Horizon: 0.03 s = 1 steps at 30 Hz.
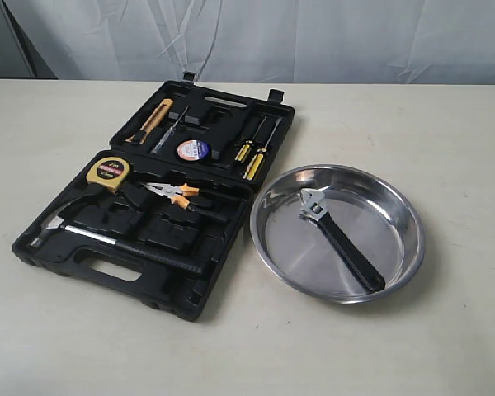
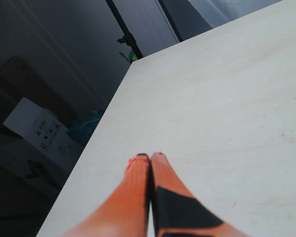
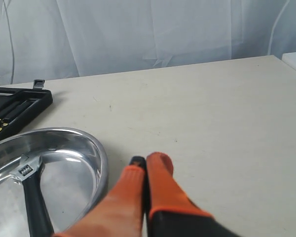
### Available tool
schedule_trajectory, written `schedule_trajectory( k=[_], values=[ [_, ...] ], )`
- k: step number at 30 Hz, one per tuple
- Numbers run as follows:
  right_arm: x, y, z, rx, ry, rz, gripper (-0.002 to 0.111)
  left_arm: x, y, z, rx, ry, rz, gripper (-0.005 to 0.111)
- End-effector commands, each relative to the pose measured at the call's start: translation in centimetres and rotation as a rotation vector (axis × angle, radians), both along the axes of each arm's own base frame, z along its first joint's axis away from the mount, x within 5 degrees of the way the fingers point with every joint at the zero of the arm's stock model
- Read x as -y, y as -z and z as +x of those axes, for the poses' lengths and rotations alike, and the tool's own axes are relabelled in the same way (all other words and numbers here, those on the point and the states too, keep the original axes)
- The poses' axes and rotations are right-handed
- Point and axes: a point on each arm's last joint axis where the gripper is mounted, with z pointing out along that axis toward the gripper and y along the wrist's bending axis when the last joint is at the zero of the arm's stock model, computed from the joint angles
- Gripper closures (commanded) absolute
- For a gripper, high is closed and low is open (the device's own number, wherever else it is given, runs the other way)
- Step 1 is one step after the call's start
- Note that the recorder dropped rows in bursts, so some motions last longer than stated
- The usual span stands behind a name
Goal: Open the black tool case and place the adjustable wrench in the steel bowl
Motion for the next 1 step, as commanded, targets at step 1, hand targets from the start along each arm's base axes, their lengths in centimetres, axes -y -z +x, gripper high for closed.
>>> schedule_trajectory(
  k=[1],
  values=[
    [0.04, 0.04, -0.01, 0.013, 0.007, 0.001, 0.108, 0.07, -0.08, 0.08, 0.002, 0.012, -0.002, 0.106]
  ],
)
